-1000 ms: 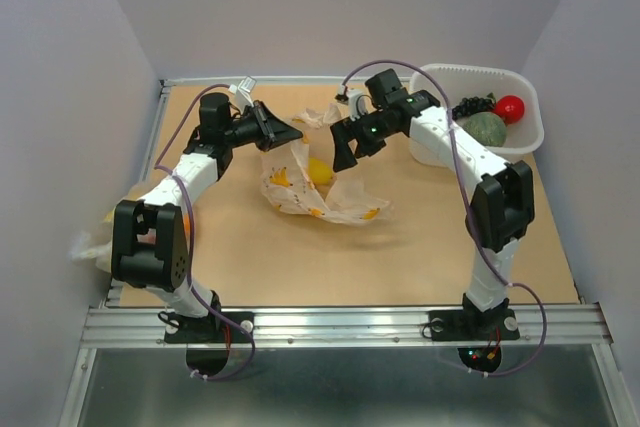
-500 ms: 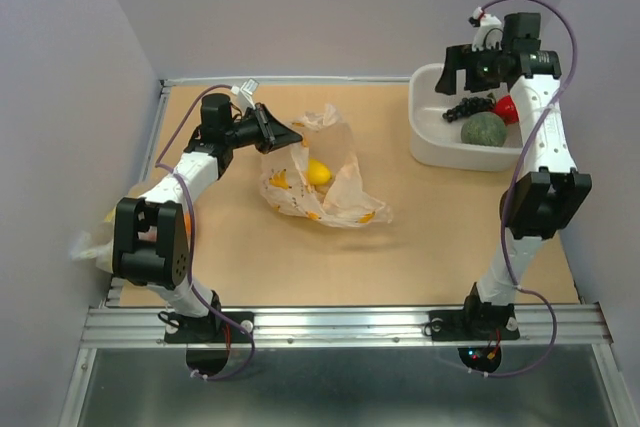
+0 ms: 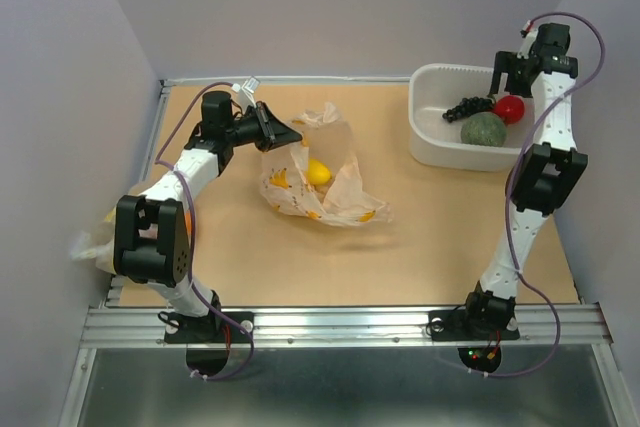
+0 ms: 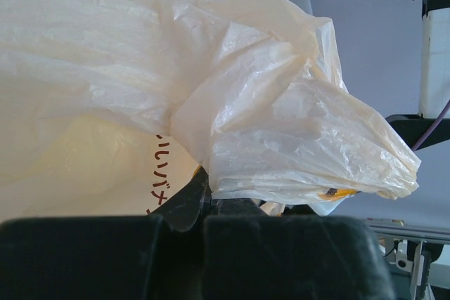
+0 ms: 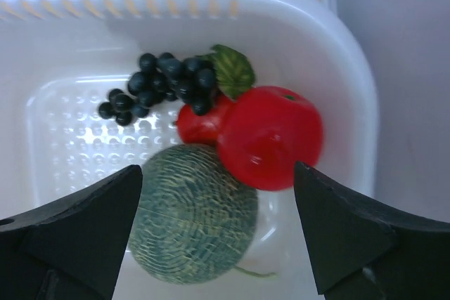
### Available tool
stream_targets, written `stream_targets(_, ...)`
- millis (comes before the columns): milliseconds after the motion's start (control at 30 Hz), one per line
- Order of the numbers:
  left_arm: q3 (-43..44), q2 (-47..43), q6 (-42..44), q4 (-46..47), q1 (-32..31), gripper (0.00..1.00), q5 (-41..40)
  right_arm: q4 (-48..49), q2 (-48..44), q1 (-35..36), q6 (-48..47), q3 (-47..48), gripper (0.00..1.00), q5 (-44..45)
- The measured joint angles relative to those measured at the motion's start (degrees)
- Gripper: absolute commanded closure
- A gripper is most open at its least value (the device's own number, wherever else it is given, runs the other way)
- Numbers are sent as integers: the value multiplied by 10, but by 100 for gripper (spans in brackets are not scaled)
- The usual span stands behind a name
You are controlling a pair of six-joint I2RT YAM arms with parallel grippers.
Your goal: Place the fake fruits into the plastic bag and tie a complex knot
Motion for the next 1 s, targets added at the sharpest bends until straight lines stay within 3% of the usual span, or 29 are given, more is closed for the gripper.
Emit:
stream_targets(333, 0, 0, 2, -5, 0, 100, 0, 43, -16, -23, -21, -33, 8, 79)
stream_targets(1000, -9, 0, 10, -16, 0, 100, -2, 82, 26, -20, 24, -66, 11, 100)
